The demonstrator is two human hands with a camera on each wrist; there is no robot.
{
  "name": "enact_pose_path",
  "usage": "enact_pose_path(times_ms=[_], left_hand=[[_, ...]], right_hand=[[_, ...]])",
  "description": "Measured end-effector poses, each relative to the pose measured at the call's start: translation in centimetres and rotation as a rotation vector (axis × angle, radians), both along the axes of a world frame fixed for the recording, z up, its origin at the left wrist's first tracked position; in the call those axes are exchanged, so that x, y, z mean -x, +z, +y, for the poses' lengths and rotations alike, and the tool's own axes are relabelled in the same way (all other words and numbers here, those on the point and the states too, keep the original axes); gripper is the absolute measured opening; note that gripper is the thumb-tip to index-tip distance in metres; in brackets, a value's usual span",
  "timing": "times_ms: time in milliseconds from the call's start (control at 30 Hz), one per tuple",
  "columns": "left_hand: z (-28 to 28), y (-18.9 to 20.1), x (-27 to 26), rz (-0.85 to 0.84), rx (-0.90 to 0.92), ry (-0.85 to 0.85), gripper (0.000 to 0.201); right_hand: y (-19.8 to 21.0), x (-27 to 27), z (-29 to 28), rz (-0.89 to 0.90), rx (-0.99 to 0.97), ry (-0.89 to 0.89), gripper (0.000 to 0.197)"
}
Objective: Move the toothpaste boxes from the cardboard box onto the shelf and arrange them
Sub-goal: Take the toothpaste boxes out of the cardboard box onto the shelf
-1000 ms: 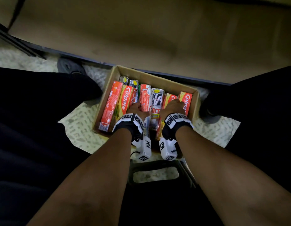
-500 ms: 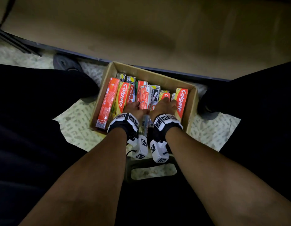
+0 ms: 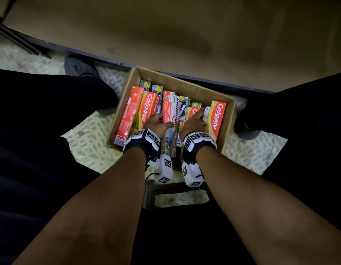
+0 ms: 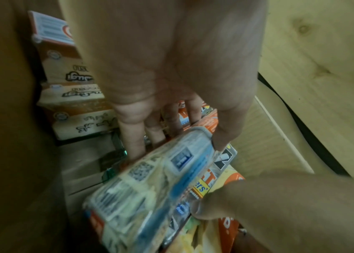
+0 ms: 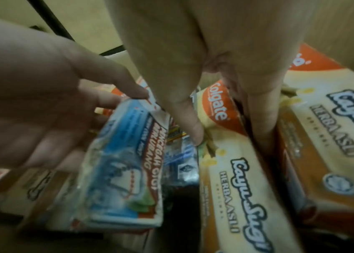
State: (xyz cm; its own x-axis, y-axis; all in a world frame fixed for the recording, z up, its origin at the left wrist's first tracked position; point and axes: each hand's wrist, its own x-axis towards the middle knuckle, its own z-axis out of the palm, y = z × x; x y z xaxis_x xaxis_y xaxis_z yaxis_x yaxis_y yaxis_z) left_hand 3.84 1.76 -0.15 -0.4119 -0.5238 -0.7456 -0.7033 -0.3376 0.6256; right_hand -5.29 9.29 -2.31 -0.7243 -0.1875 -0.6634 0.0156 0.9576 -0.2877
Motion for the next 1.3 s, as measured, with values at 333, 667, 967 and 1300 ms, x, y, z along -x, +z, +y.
enact_pose_path(times_ms=[333,667,967,1300], left_hand=[[-0.7,-0.1,0.2,-0.045,-0.001,0.051,0.031],[-1.2,-0.2,0.1,-0.015,-0.014,0.005,0.033],[-1.1,-1.9,0.2,-0.021,-0.183,-0.037,0.041],[-1.0,1.8,0.4,0.057,-0.075,0.025,0.072]], right_hand=[[0.3,2.3,1.1,-0.137,0.056,0.016,0.083],[1.3,2.9,1.6,-0.252,0.345,-0.164,0.105],[2.0,3.5,3.2,-0.381,0.410,-0.246,0.090],[2.5,3.8,3.3,-0.306,0.410,-0.220,0.069]])
